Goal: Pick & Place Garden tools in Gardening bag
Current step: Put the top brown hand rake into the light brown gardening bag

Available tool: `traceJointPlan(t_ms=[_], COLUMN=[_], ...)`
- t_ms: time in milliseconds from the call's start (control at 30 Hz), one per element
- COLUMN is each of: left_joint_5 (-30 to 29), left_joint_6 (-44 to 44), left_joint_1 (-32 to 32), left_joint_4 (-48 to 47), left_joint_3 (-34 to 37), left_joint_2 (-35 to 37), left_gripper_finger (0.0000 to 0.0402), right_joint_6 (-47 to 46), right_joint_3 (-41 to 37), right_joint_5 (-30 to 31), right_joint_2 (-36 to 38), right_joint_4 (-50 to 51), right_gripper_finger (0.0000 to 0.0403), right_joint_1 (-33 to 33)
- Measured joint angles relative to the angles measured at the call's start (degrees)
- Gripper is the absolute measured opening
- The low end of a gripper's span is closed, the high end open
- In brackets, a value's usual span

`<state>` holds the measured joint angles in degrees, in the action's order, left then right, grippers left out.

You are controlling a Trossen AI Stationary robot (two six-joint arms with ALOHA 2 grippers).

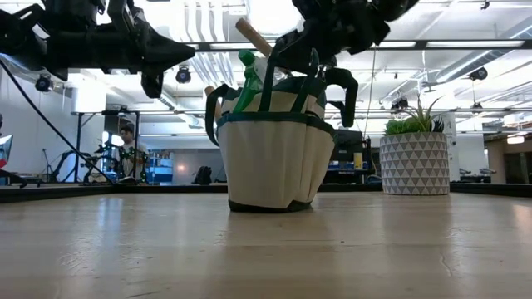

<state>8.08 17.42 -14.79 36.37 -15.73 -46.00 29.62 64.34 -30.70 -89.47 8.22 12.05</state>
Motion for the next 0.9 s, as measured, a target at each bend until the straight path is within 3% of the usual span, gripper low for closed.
traceJointPlan(t_ms=[200,533,900], left_joint_5=[0.00,0.00,-0.13], left_joint_6=[-0.06,-1.37,-2.75], left_joint_1=[0.00,-0.02,-0.11], left_joint_4=[-0.65,-1.81,-1.71], left_joint_3=[0.00,0.00,0.00], left_joint_2=[0.00,-0.14,-0.28], left_gripper_finger=[0.0016,0.0016,0.0016], right_joint_6=[4.44,8.07,5.42], right_joint_3=[4.98,7.97,14.12], right_joint_5=[-2.83,-5.33,5.20], right_joint_2=[-1.60,-5.82,-10.03], right_joint_4=[8.51,11.55,17.58], right_gripper_finger=[0.0047,0.0047,0.0047], right_joint_1=[-0.22,-0.33,-1.98])
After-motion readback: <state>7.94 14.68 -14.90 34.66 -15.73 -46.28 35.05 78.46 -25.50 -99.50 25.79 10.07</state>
